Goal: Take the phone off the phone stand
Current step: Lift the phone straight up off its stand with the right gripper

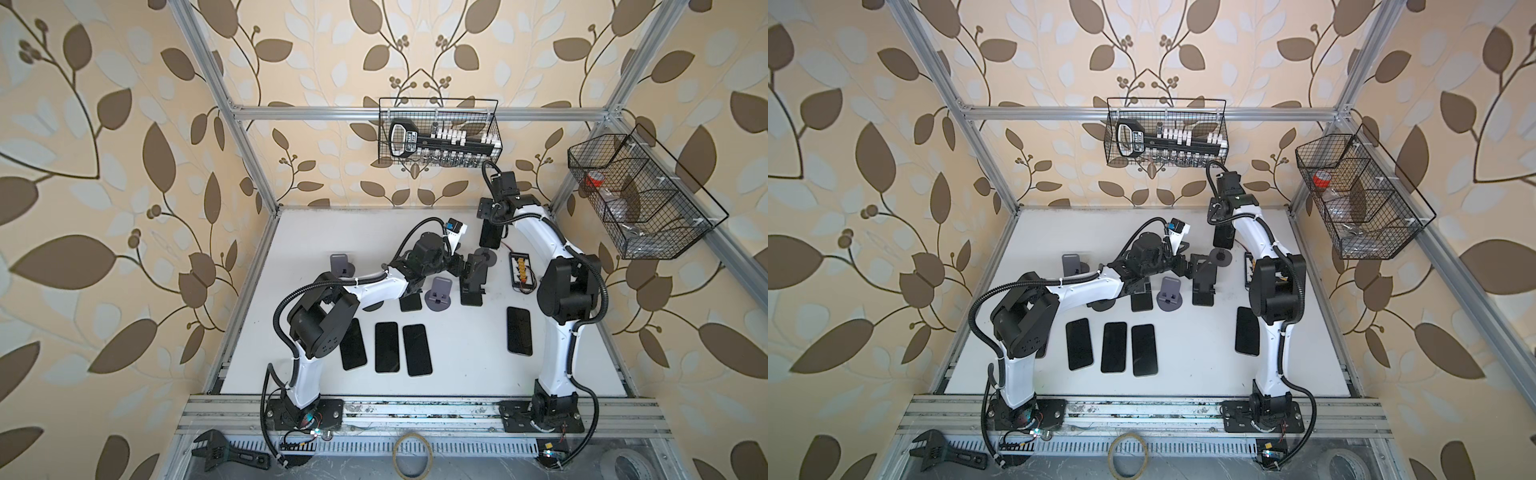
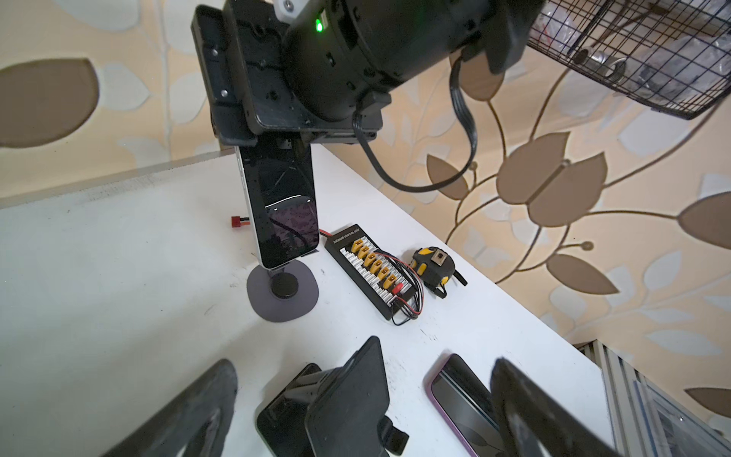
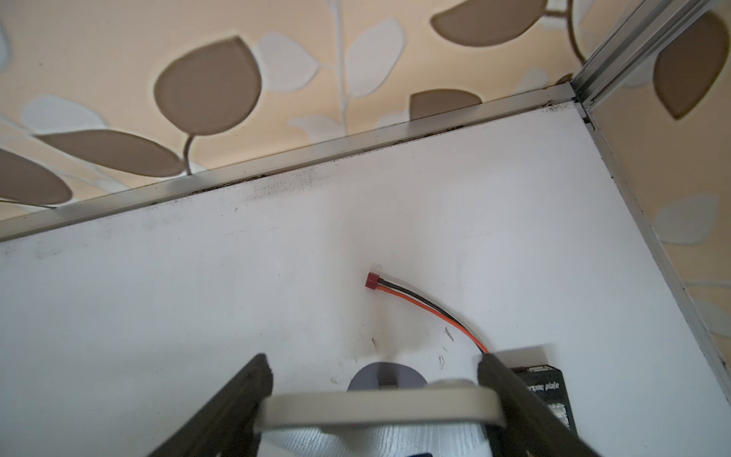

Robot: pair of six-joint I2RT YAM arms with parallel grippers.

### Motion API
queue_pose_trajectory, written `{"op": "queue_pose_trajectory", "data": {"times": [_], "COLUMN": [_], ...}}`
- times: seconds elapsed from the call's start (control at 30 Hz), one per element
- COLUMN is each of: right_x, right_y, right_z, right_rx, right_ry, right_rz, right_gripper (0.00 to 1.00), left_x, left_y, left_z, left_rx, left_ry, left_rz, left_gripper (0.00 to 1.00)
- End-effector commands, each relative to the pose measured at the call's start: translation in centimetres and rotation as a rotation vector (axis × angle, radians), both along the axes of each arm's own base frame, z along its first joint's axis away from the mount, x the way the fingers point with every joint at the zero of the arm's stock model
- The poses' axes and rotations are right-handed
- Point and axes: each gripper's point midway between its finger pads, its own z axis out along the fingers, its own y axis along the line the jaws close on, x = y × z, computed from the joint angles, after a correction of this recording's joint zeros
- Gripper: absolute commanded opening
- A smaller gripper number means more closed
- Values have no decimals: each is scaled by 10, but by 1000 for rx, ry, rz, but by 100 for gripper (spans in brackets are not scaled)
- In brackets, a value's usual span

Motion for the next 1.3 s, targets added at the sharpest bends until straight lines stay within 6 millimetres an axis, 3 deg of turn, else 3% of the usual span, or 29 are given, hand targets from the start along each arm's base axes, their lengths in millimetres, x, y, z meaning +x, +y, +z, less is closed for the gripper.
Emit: {"op": "queue_pose_trajectory", "data": {"times": [0.0, 0.27, 0.53, 0.87, 1.07, 1.27], "right_x": [2, 5, 5, 3, 0, 0], "right_y": [-5, -8, -11, -12, -13, -13], "right_z": [-9, -13, 2, 14, 32, 29], "right_rx": [-9, -26, -38, -42, -43, -7], "right_ry": [23, 34, 13, -7, -39, -35], "right_rz": [-25, -43, -47, -49, -47, -47], "right_gripper": [82, 77, 69, 65, 63, 62], "left_x": [2, 4, 5, 9, 12, 5], "left_y": [-4, 0, 1, 2, 10, 24], "left_z": [20, 19, 17, 17, 31, 28], "left_rx": [-56, -67, -61, -65, -79, -42], "left_ry": [-59, -56, -67, -72, -61, -59], "left_rz": [15, 42, 48, 50, 54, 53], "left_gripper": [99, 99, 99, 99, 99, 99]}}
